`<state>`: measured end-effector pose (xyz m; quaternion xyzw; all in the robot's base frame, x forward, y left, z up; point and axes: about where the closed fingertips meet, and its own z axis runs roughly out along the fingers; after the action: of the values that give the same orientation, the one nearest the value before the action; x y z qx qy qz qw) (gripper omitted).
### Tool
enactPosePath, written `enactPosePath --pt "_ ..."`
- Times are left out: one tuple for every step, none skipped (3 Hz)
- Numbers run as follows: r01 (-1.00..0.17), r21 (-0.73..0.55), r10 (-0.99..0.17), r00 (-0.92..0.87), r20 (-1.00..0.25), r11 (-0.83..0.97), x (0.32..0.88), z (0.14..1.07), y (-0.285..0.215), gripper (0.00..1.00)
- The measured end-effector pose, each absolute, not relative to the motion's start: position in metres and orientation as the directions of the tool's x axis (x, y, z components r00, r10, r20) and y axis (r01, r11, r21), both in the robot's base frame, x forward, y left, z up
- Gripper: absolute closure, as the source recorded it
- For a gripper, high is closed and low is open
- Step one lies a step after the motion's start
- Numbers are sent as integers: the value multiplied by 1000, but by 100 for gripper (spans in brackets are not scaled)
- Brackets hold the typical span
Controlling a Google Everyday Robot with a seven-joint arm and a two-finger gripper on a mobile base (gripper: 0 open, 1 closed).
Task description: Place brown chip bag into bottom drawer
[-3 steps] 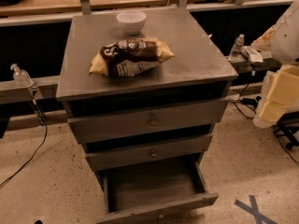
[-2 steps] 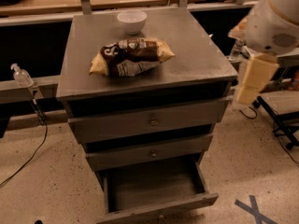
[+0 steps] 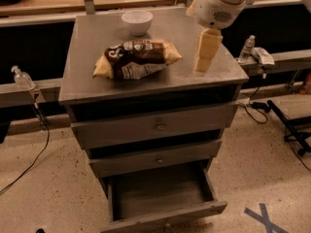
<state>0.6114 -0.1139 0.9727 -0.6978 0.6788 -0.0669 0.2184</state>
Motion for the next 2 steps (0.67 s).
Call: enactPosePath --pt "-909 -416 -967 114 -228 -9 657 961 -72 0" --pt "-914 -404 -949 158 -272 -36 683 936 -14 2"
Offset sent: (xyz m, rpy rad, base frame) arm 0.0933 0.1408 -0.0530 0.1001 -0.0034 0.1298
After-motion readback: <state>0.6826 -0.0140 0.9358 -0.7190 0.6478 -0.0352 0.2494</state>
